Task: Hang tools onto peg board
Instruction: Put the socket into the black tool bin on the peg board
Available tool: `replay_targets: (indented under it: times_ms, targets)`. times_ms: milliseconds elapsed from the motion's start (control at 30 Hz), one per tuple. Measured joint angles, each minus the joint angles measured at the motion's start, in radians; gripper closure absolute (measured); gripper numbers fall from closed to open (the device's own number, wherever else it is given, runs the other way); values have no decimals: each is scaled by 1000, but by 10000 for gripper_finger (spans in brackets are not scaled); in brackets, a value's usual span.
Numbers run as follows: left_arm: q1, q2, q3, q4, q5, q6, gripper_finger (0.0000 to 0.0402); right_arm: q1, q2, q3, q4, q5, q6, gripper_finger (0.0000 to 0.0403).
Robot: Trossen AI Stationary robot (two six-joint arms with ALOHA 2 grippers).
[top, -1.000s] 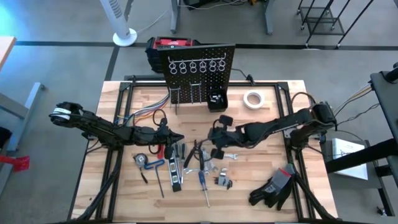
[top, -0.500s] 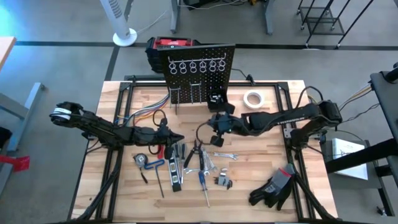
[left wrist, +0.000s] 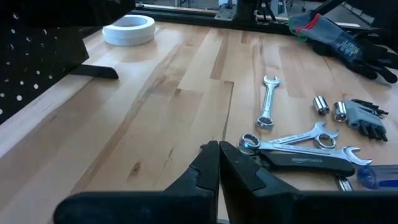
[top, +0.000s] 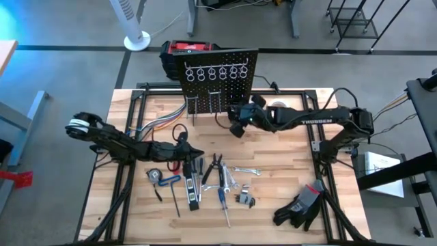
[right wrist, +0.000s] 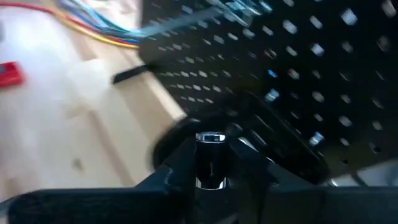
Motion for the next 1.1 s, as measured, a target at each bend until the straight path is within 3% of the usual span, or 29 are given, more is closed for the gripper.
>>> replay_targets:
  times_ms: [267,433,733,967,1100]
  targets:
    - [-1,57,0,165,34,27,401,-43,0,-4,-1,67,54,245]
    - [-1,51,0,189,58,28,401,-8,-3,-4,-7,78,37,217]
    - [-1,51,0,199,60,5,401,192,-9,-4,-47,66,48,230]
    - [-1,47,0,229,61,4,401,340,-8,-4,-76,-60,107,241]
    - [-1,39,0,237,61,4,401,406,-8,-4,-104,-81,150,240]
